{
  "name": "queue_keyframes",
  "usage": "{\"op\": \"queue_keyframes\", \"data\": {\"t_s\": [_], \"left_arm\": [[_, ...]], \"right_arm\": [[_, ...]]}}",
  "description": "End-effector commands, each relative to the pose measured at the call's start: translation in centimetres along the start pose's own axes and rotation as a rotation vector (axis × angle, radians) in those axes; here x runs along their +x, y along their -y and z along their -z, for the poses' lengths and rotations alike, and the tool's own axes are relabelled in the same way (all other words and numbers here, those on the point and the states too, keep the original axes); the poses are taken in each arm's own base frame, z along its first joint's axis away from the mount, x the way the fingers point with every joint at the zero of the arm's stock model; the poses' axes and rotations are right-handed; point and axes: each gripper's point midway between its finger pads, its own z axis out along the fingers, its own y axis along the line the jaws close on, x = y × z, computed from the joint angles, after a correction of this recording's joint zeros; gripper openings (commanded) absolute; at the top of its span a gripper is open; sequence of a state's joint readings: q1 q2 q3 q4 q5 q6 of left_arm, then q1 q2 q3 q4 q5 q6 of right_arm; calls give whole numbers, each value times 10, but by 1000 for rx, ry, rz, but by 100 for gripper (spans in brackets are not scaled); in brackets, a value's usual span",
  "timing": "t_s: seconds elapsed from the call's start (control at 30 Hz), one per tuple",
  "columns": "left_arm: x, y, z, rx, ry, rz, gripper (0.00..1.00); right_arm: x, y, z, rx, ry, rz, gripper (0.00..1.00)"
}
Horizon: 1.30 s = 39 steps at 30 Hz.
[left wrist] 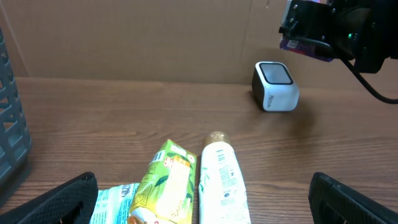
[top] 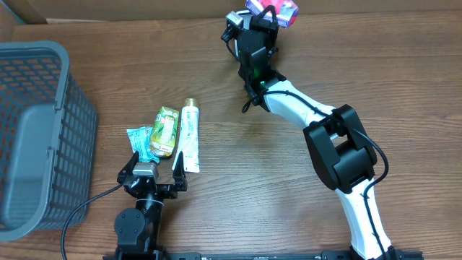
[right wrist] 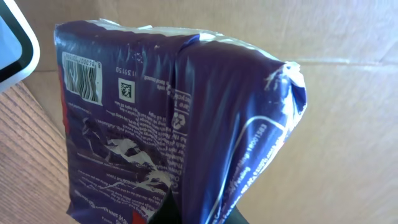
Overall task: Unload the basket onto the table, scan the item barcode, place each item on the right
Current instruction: 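Hold the purple pack's barcode up in front of the scanner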
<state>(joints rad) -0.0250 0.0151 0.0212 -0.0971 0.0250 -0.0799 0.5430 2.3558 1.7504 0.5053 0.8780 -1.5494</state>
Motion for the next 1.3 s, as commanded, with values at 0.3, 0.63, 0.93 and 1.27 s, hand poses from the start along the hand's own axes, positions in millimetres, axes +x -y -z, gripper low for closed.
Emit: {"op": "queue_keyframes", "data": {"t_s": [0.3, 0.63, 0.93, 1.27], "left_arm": [[1, -3, 0, -14, 7, 18, 100], [1, -3, 0, -14, 7, 18, 99], [1, -3, 0, -14, 7, 18, 99], [1, -3, 0, -14, 7, 18, 100]], "right_arm": [[-12, -9, -9, 33, 78, -16, 4], [0, -26, -27, 44, 85, -30, 4], [-7, -25, -29, 45, 139, -49, 4], [-7, -25, -28, 43, 136, -90, 4]]}}
